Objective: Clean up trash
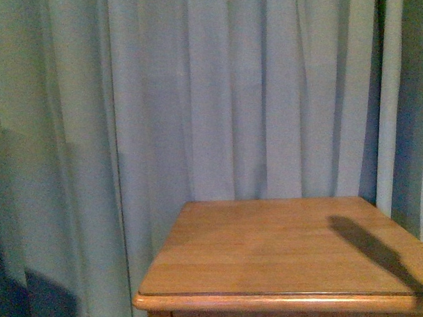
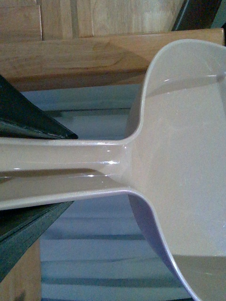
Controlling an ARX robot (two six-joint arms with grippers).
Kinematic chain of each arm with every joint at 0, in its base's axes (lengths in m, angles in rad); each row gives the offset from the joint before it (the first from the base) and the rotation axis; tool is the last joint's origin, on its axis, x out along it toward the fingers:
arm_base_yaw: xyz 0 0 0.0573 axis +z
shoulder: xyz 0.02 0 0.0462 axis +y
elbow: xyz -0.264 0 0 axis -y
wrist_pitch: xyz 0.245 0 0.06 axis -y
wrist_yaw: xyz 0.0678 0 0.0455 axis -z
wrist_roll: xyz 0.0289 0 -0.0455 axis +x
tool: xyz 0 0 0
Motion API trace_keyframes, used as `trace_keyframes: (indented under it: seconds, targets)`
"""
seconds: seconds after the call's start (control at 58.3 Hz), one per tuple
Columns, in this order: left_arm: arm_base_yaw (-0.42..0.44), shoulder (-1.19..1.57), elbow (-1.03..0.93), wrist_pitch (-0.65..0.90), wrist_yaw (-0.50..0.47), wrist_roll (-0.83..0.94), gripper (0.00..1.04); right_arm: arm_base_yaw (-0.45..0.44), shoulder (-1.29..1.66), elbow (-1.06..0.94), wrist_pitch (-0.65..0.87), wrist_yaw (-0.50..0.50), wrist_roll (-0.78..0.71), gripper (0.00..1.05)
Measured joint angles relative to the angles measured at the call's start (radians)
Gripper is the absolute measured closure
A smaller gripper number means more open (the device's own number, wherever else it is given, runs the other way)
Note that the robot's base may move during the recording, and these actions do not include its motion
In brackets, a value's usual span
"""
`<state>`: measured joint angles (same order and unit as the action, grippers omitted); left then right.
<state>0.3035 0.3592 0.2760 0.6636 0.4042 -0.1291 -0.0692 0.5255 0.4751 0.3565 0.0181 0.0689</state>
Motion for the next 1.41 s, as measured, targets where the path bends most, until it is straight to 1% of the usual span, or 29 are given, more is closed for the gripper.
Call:
trace_keyframes:
  seconds: [0.309, 0.532, 1.407]
  targets:
    - [0.0, 0.0, 0.0, 0.0, 0.013, 0.0, 0.76, -0.014, -0.011, -0.008, -0.005, 0.006, 0.023, 0.85]
    - [0.001, -0.001, 0.0, 0.0, -0.005, 0.0, 0.76, -0.012, -0.008, -0.009, -0.005, -0.01, 0.023, 0.85]
    - [0.0, -0.005, -0.002, 0.001, 0.002, 0.0, 0.76, -0.013, -0.008, -0.009, -0.005, -0.005, 0.023, 0.85]
